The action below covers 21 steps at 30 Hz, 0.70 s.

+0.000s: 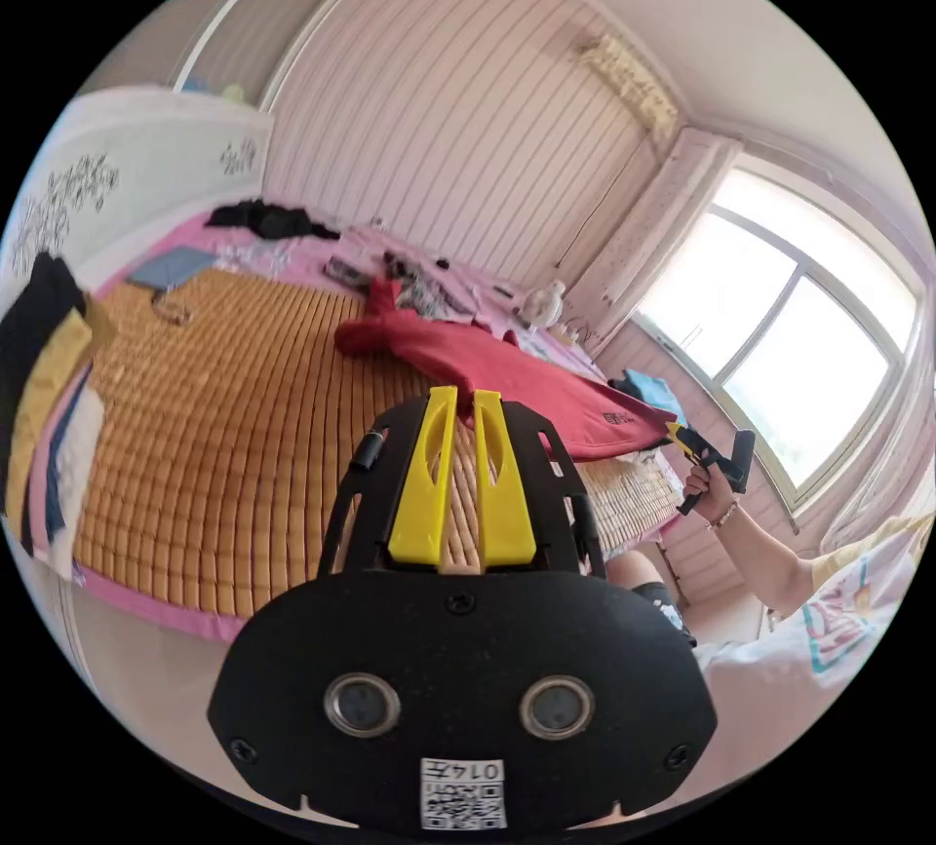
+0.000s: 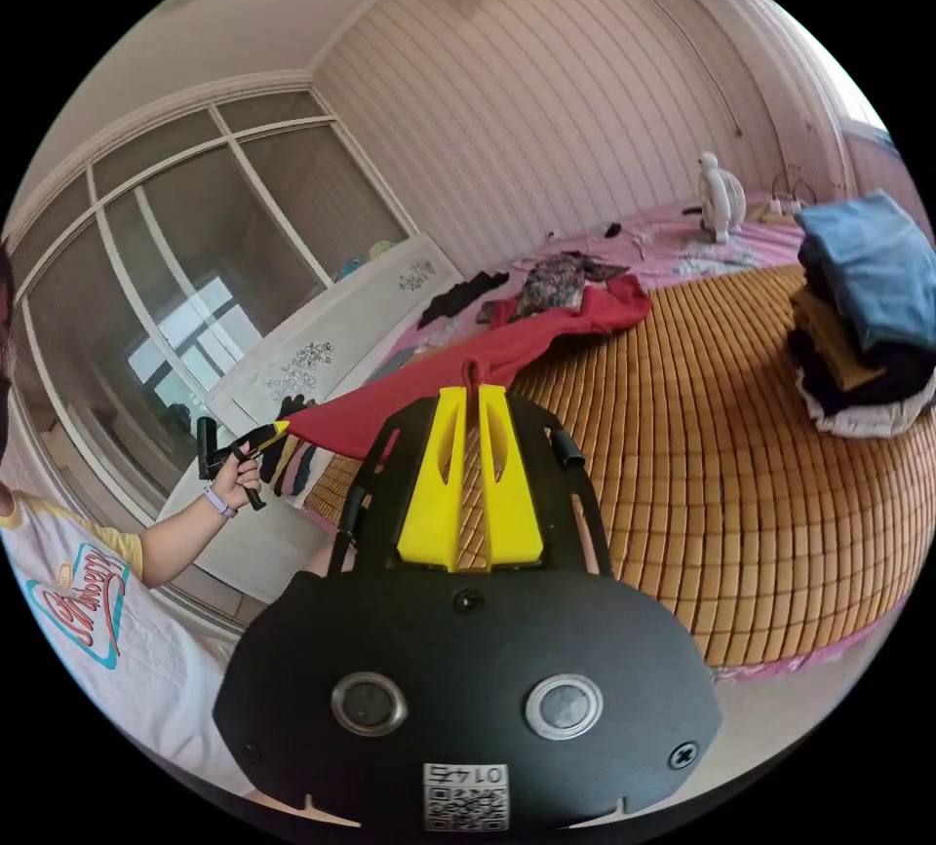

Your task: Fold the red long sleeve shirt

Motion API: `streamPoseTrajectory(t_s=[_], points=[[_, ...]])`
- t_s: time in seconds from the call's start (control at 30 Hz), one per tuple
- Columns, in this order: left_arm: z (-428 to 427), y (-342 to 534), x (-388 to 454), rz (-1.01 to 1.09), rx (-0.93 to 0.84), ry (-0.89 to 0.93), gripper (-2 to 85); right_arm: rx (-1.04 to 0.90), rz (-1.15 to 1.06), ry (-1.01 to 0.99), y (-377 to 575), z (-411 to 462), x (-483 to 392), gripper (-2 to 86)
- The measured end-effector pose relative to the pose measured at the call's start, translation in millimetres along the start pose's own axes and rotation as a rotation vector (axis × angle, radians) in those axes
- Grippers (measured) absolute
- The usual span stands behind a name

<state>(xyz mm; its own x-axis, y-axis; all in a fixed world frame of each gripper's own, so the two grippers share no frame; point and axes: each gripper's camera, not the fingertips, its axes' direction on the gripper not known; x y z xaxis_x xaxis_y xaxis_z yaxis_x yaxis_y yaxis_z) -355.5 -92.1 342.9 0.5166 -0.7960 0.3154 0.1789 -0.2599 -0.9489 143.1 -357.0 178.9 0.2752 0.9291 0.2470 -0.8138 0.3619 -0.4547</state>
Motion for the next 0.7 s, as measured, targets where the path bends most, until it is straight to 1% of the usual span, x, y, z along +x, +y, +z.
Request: streamPoseTrajectory(t_s=[0.03, 0.07, 0.1, 0.13, 0.17, 0.2, 0.27, 0.4, 0.5, 0.6, 0.67, 0.7], points=[[14.5, 12.0, -10.3, -0.037, -0.042, -0.014, 1.1, -0.091, 0.065, 0.024, 18.1, 24.3, 22.3, 1.2], [37.1, 32.3, -27.9, -0.105, -0.101, -0.028, 1.1, -0.138, 0.084, 0.053, 25.2, 34.9, 30.3, 1.3], [55.3, 47.6, -41.8, -0.165, -0.153, -0.031, 1.2, -0.231, 0.091, 0.115, 35.6, 53.6, 40.9, 1.3], [63.4, 53.2, -47.5, -0.191, -0.180, -0.028, 1.2, -0.322, 0.083, 0.136, 40.9, 69.1, 47.8, 1.3], [77.0, 61.1, -55.1, -0.226, -0.232, -0.030, 1.3, -0.351, 0.079, 0.145, 42.0, 74.4, 50.1, 1.3], [84.4, 64.2, -59.0, -0.230, -0.243, -0.042, 1.3, -0.379, 0.058, 0.173, 40.5, 79.5, 52.9, 1.4], [91.6, 61.4, -64.5, -0.218, -0.253, -0.045, 1.5, -0.384, 0.027, 0.220, 31.7, 80.0, 58.0, 1.3], [100.5, 37.4, -79.3, -0.198, -0.245, -0.051, 1.7, -0.398, 0.085, 0.185, 2.5, 79.8, 85.0, 1.3], [100.4, 11.6, -78.6, -0.143, -0.200, -0.036, 1.8, -0.382, 0.089, 0.178, -15.1, 78.4, 92.2, 1.3], [99.3, -6.0, -73.8, -0.096, -0.167, -0.082, 1.9, -0.363, 0.089, 0.153, -23.6, 75.9, 93.8, 1.2], [103.8, -7.1, -75.6, -0.098, -0.177, -0.092, 2.0, -0.368, 0.096, 0.154, -23.1, 77.0, 97.1, 1.1], [111.3, -4.1, -78.7, -0.101, -0.211, -0.095, 2.1, -0.385, 0.105, 0.162, -21.4, 79.7, 101.3, 1.1]])
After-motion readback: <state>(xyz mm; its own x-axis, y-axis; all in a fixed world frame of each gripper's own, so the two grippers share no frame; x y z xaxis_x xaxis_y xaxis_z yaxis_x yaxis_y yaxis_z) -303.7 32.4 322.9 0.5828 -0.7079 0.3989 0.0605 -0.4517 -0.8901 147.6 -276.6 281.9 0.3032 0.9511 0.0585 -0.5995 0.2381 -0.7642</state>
